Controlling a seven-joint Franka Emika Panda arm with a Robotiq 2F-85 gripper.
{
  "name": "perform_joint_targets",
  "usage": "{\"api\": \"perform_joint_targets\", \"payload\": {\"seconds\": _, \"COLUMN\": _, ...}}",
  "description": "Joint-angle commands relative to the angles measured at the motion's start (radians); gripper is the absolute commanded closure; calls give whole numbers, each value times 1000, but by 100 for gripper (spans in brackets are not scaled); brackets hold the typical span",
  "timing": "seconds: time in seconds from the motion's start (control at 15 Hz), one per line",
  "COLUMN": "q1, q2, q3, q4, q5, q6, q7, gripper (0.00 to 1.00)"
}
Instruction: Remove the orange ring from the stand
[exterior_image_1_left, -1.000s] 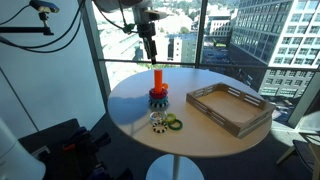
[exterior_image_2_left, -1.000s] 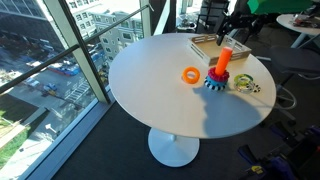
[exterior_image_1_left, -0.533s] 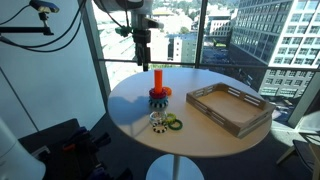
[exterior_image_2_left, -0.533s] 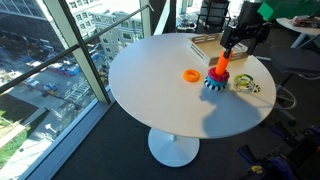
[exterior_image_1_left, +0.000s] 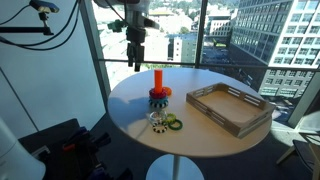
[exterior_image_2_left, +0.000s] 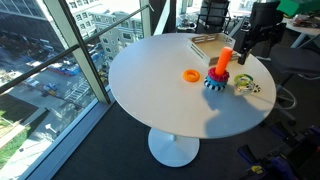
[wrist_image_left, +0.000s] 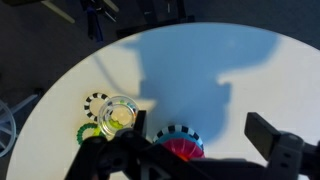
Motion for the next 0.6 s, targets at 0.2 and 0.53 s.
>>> {"api": "perform_joint_targets", "payload": {"seconds": 0.2, "q1": -15, "q2": -193, "q3": 5, "q4": -83, "q5": -3, "q6": -103, "q7": -28, "gripper": 0}}
{"api": "perform_joint_targets", "payload": {"seconds": 0.53, "q1": -27, "q2": -330, "q3": 5, "q4": -150, "q5": 0, "q6": -86, "q7": -37, "gripper": 0}}
